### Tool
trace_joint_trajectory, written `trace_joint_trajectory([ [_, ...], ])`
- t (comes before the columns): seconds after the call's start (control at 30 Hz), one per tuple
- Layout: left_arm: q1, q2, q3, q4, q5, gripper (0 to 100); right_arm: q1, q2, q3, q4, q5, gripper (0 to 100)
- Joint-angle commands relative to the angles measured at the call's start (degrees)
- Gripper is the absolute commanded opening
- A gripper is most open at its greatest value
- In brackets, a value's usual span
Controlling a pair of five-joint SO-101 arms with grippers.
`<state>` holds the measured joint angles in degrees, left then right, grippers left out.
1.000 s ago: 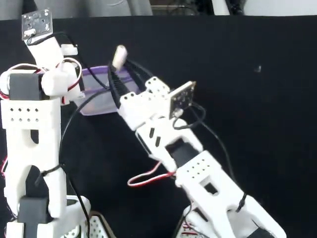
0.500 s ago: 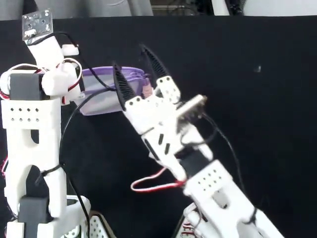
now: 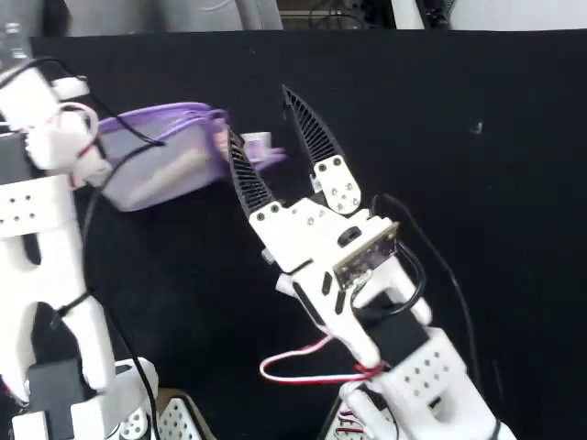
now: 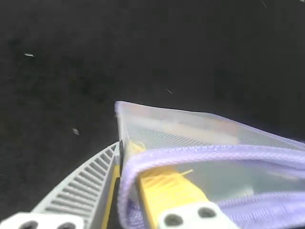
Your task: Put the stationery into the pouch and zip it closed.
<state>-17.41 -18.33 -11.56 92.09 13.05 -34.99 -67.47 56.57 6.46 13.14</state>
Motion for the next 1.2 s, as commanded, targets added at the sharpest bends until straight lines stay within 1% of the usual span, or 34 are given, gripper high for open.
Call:
trace_joint_trajectory([
  [0.0,-7.2,-1.1,-0.3,-2.5,0.4,3,-0.5,-3.9,-7.1,12.6,2.3,22.6],
  [0.1,-11.4,-1.1,-0.6,-3.3,0.3,3,-0.5,-7.9,-9.6,20.1,4.6,22.6],
  [0.27,-15.9,-0.5,0.0,-5.2,0.3,3,-0.6,-11.0,-11.4,35.2,13.5,22.6],
  [0.5,-16.2,-0.4,0.0,-5.3,0.3,3,-0.6,-5.2,-11.3,53.4,22.2,22.6],
  [0.6,-16.1,-0.4,0.1,-5.3,0.3,3,-0.7,0.7,-9.9,58.6,28.2,22.6],
  [0.7,-16.1,-0.4,1.0,-5.5,0.3,3,-0.8,6.6,-5.8,60.0,37.4,22.6],
  [0.77,-16.1,-0.4,2.0,-6.9,0.3,3,-0.8,10.2,-2.4,58.7,43.8,22.6],
  [0.83,-16.4,-0.4,2.9,-8.2,0.3,3,-0.8,13.4,0.5,55.9,48.3,22.6],
  [1.0,-16.6,-0.4,3.1,-8.5,0.3,3,-0.7,22.1,3.2,49.3,55.5,22.6],
  [1.17,-16.7,-0.4,3.0,-8.9,0.3,3,-0.5,32.5,1.8,44.4,60.4,22.6],
])
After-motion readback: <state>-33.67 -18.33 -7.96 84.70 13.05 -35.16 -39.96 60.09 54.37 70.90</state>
